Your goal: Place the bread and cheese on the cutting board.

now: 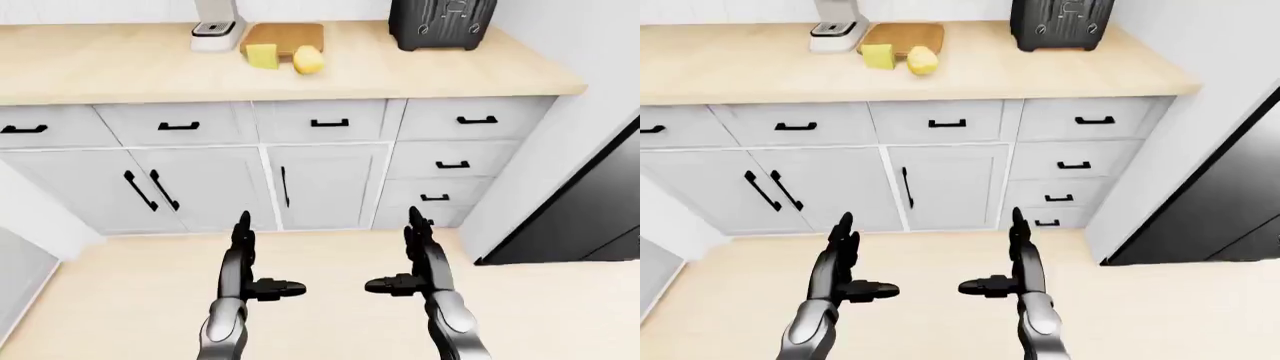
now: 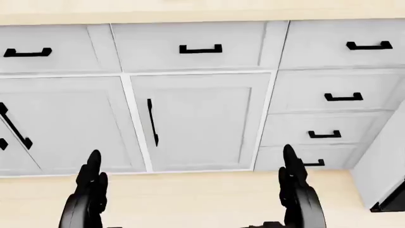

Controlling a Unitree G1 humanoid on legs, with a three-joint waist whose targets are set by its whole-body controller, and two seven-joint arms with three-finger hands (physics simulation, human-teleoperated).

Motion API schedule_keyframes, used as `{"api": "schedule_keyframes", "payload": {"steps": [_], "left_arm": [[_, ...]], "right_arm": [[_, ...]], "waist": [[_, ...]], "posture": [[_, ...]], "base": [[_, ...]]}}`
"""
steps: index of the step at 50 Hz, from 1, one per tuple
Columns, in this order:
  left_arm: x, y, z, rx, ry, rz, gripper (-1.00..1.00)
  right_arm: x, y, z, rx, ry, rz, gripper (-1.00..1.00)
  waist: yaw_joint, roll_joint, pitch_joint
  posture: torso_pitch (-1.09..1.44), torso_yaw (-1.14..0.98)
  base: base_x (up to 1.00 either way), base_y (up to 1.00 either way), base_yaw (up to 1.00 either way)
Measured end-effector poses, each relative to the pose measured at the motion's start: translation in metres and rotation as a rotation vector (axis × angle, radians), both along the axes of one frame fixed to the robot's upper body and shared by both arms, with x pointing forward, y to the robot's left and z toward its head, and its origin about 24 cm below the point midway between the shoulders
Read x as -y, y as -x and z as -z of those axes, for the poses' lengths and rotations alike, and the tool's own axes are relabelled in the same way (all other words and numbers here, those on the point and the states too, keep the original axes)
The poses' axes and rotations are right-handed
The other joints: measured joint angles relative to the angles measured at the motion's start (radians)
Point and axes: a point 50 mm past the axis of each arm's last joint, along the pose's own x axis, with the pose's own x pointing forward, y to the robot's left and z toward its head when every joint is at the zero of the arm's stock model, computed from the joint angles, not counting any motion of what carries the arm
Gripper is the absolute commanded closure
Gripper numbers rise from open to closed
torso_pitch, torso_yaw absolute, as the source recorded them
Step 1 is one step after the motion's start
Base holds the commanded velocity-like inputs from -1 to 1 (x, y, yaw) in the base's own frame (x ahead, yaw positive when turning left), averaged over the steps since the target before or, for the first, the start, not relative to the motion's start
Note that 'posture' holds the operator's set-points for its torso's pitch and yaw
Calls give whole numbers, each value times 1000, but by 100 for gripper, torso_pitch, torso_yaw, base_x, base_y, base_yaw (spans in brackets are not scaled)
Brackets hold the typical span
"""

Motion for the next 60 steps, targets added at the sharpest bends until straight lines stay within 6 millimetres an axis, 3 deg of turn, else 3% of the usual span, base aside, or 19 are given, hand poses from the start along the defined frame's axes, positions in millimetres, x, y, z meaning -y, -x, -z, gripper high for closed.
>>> {"api": "schedule_keyframes", "payload": {"steps": [1, 3, 5, 9, 15, 17, 19, 22, 26, 29, 33, 39, 43, 48, 49, 51, 52, 55, 60], "left_arm": [[1, -3, -5, 18, -1, 7, -100], [3, -12, -24, 96, -11, 21, -100], [4, -13, -34, 120, -25, 30, -100], [5, -11, -55, 105, -59, 37, -100], [7, 7, -153, 295, -78, 43, -100], [10, 16, -184, 388, -80, 59, -100], [11, 23, -196, 432, -77, 70, -100], [12, 21, -190, 379, -68, 78, -100], [10, 16, -174, 274, -69, 70, -100], [9, 16, -174, 275, -70, 63, -100], [3, 14, -167, 253, -72, 29, -100], [6, 14, -170, 281, -69, 51, -100], [6, 14, -168, 271, -70, 49, -100], [5, 14, -168, 280, -74, 42, -100], [6, 14, -168, 281, -71, 45, -100], [10, 12, -163, 249, -61, 66, -100], [11, 12, -162, 239, -59, 77, -100], [11, 13, -164, 253, -57, 83, -100], [9, 16, -174, 318, -63, 67, -100]], "right_arm": [[1, 1, -7, 0, 31, -10, -100], [0, 0, -36, 75, 136, -59, -100], [-1, -1, -58, 132, 178, -75, -100], [8, -3, -87, 159, 187, -63, -100], [6, 15, -154, 282, 205, -94, -100], [3, 23, -179, 359, 211, -110, -100], [2, 30, -193, 414, 223, -113, -100], [3, 36, -195, 400, 212, -109, -100], [3, 31, -182, 314, 196, -119, -100], [2, 31, -182, 315, 197, -125, -100], [-4, 30, -178, 298, 178, -165, -100], [-1, 32, -182, 322, 169, -143, -100], [-2, 32, -183, 319, 157, -150, -100], [-3, 32, -184, 323, 145, -162, -100], [-2, 32, -184, 323, 146, -160, -100], [1, 30, -179, 289, 141, -142, -100], [3, 30, -177, 271, 140, -132, -100], [3, 31, -179, 280, 150, -126, -100], [-2, 38, -191, 369, 157, -148, -100]], "waist": [[2, -2, -8], [6, -4, -52], [5, -14, -32], [7, -15, -51], [7, 1, -41], [6, 7, -53], [4, 19, -68], [-3, 26, -58], [-15, 25, -36], [-18, 71, -39], [3, 77, -34], [14, 19, -39], [18, 25, -51], [26, -8, -56], [23, -10, -52], [8, 8, -16], [2, -6, -7], [-5, -30, -29], [-14, -16, -39]], "posture": [[0, 0], [0, 0], [0, 0], [0, 0], [0, 0], [0, 0], [0, 0], [0, 0], [0, 0], [0, 0], [0, 0], [0, 0], [0, 0], [0, 0], [0, 0], [0, 0], [0, 0], [0, 0], [0, 0]], "base": [[0, 0, 0], [0, 0, 0], [0, 0, 0], [0, 0, 0], [16, 0, 0], [23, 8, 0], [23, 16, 0], [29, 25, 0], [36, 32, 0], [36, 33, 0], [37, 32, 0], [37, 23, 0], [37, 0, 0], [37, 0, 0], [37, 0, 0], [38, 1, 0], [37, 1, 0], [37, 5, 0], [15, 5, 0]]}}
